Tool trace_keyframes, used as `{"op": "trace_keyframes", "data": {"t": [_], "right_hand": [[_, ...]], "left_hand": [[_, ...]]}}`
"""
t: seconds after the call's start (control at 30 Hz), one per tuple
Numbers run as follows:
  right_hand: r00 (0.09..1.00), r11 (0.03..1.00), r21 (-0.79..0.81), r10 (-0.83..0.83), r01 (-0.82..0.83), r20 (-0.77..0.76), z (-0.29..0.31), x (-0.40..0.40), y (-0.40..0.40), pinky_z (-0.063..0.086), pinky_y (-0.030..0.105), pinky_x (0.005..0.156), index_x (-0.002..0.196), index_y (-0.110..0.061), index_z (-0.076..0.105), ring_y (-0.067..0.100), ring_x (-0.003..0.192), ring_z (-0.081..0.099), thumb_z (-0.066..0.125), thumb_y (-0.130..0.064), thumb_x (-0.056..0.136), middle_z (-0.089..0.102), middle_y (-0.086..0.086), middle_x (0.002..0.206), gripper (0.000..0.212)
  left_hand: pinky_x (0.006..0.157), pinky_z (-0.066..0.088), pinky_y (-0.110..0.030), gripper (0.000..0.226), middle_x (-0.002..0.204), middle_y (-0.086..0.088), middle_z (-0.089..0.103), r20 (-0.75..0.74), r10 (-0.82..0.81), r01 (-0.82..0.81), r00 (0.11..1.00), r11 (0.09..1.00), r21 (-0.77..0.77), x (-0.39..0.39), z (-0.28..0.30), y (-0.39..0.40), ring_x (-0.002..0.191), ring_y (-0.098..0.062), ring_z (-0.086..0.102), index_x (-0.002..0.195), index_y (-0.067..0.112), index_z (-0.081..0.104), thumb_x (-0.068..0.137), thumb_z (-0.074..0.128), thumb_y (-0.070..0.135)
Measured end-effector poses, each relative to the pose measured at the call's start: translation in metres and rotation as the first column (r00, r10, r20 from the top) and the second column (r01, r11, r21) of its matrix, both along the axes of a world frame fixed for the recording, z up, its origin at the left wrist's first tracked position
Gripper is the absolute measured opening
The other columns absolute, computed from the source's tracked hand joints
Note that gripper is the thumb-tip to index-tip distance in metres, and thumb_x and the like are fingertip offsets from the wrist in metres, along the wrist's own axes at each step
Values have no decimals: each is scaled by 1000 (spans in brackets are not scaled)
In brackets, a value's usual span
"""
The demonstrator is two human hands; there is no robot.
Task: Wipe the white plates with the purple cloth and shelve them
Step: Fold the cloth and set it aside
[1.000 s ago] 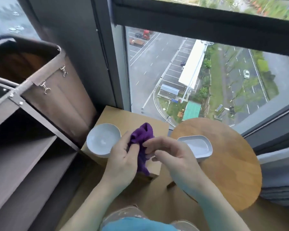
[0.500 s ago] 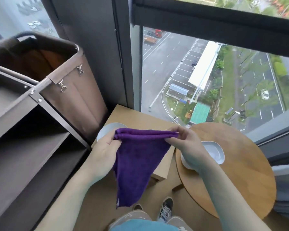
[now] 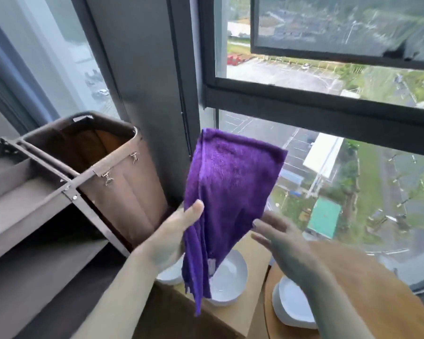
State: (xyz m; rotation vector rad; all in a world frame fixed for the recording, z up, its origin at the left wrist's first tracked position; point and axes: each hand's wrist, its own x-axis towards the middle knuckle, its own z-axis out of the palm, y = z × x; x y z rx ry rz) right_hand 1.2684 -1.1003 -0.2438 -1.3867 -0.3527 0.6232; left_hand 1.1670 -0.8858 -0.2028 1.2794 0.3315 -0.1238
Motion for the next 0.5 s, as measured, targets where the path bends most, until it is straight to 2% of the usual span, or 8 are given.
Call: {"op": "trace_keyframes", "data": {"t": [0.07,0.1,0.17,0.23,0.3,0.33,0.4,0.5], "right_hand": [[985,985,-73,-162,157,-65,-34,-4,0,52,42,93,96,-18,82,20,100,73,73,-15,91,79,6,104,11],[969,967,-136,-229,216,-92,-45,-4,-1,54,40,87,89,-16,82,22,94,73,70,-9,94,79,6,97,15],[962,941,-258,-253,221,-98,-59,0,-8,56,40,77,86,-9,77,27,87,70,65,-7,98,77,8,87,17],[982,918,-369,-181,146,-61,-64,4,-14,55,34,67,90,-4,73,25,80,69,64,-7,99,75,11,84,12],[995,890,-453,-84,54,-46,-70,8,-17,56,30,67,93,-6,69,19,79,70,64,-3,97,75,7,84,7],[999,869,-495,-38,15,-37,-76,11,-16,57,32,72,93,-8,68,20,82,70,63,-3,96,75,4,85,7],[999,814,-579,43,-36,-1,-81,16,-8,58,39,81,95,-13,67,21,87,72,63,-7,96,76,1,87,7],[997,790,-611,77,-47,23,-83,21,12,59,39,76,100,-15,62,22,88,72,66,-13,96,74,1,88,6]], "left_hand": [[99,57,-53,50,117,-15,77,-129,138,-122,982,985,126,12,-49,-28,111,-35,72,115,12,73,75,86,38],[95,58,-54,29,111,-17,77,-184,221,-184,958,963,198,17,-65,-40,104,-36,73,106,12,75,82,82,27],[88,59,-45,3,103,-15,77,-312,317,-261,896,943,208,21,-86,-52,96,-30,72,97,14,73,94,73,13],[82,55,-36,9,96,-10,76,-394,321,-271,861,946,178,20,-101,-55,94,-25,70,95,12,72,99,64,10],[76,55,-33,15,96,-11,77,-432,271,-202,860,959,199,12,-110,-50,91,-25,72,99,9,75,102,60,11],[78,56,-33,16,98,-12,78,-444,250,-167,861,962,219,7,-112,-45,93,-26,74,102,8,76,102,61,13],[91,56,-43,17,103,-12,79,-456,273,-168,847,951,258,-4,-117,-33,102,-30,74,108,7,77,102,64,17],[97,56,-47,15,103,-14,79,-445,413,-315,795,907,278,-22,-121,-16,102,-32,75,107,5,77,99,65,9]]}}
